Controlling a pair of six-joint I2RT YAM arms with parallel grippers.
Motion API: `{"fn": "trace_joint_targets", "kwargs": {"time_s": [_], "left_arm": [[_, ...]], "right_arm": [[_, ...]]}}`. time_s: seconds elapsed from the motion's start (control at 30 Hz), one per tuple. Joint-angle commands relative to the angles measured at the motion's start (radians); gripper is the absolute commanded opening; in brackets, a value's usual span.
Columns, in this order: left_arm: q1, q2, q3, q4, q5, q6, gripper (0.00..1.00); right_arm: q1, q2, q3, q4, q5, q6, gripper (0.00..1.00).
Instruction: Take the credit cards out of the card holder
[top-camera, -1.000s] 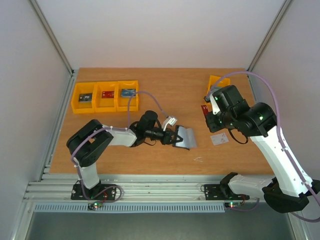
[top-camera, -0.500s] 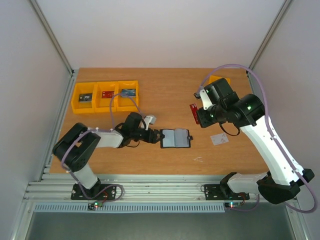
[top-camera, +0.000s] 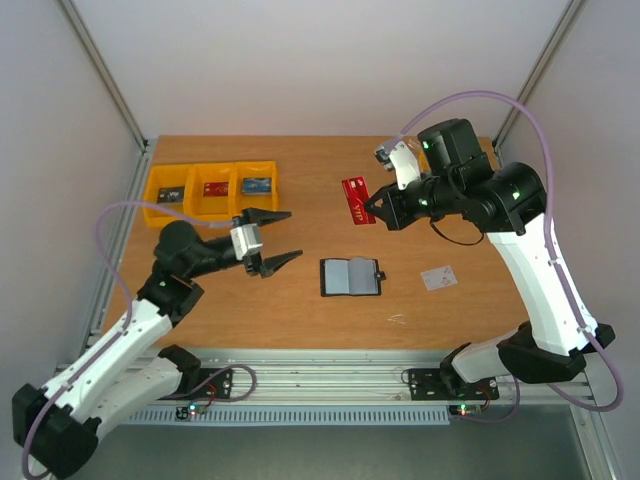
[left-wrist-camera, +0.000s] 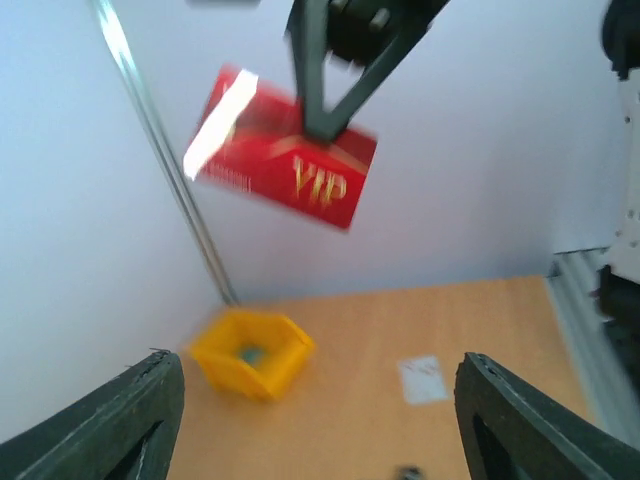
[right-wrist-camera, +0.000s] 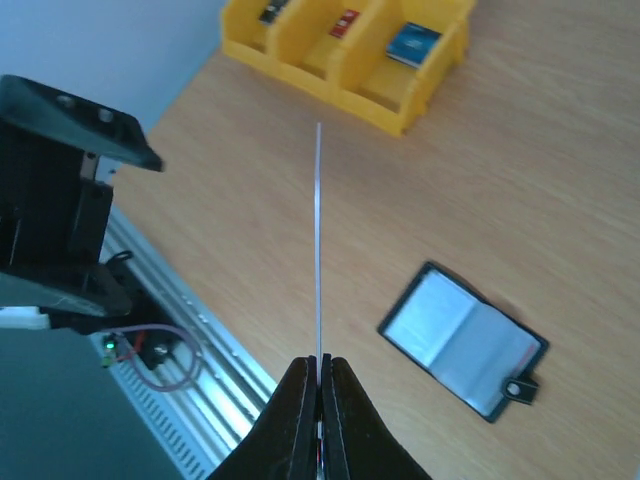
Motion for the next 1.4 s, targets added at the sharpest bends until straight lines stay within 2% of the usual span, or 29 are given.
{"fn": "trace_joint_targets", "kwargs": {"time_s": [0.0,0.13,0.23,0.37,0.53,0.63,0.77,0.9,0.97,1.03,1.07,1.1,1.13,1.23,1.3,1.37], "left_arm": [[-0.013,-0.068,0.028,0.12,0.063,0.49,0.74],[-0.027,-0.031,0.007,0.333,0.068,1.017,0.74],[-0.029,0.047,0.011,0.518,0.104,1.213,0.74],[-0.029,0.132,0.034,0.585,0.164,1.55,0.74],[-0.035,0.173,0.071,0.559,0.189,1.677,0.72],[-0.045,0.168,0.074,0.547,0.153,1.683,0.69],[-0.056,0.155,0.064,0.525,0.138,1.675,0.6],[-0.063,0.154,0.065,0.512,0.12,1.663,0.39],[-0.069,0.153,0.062,0.514,0.113,1.655,0.23],[-0.075,0.147,0.054,0.516,0.101,1.642,0.01],[-0.079,0.14,0.047,0.518,0.095,1.622,0.0],[-0.084,0.131,0.036,0.519,0.085,1.604,0.0],[-0.091,0.119,0.024,0.515,0.075,1.578,0.0],[-0.103,0.073,-0.012,0.406,0.009,1.556,0.0],[-0.11,0.03,-0.004,0.206,-0.067,1.58,0.0],[-0.112,0.003,0.038,0.013,-0.175,1.56,0.0]], "right_arm": [[-0.002,0.016,0.064,-0.047,-0.152,0.02,0.01],[0.0,0.032,0.098,-0.04,-0.243,0.084,0.01],[0.001,0.03,0.079,-0.01,-0.299,0.139,0.01],[0.012,0.019,0.023,0.064,-0.343,0.19,0.01],[0.046,0.046,0.019,0.128,-0.385,0.216,0.01],[0.071,0.065,0.026,0.11,-0.377,0.208,0.01],[0.091,0.079,0.021,0.098,-0.364,0.206,0.01],[0.117,0.094,0.027,0.102,-0.36,0.199,0.01],[0.119,0.094,0.024,0.099,-0.348,0.196,0.01],[0.119,0.09,0.022,0.093,-0.329,0.192,0.01],[0.119,0.086,0.023,0.09,-0.316,0.189,0.01],[0.118,0.081,0.026,0.086,-0.294,0.185,0.04],[0.119,0.073,0.026,0.084,-0.254,0.183,0.11],[0.116,0.041,0.028,0.073,-0.069,0.177,0.46],[0.111,0.019,0.028,0.057,0.115,0.177,0.62],[0.1,0.004,0.024,0.042,0.253,0.174,0.73]]}}
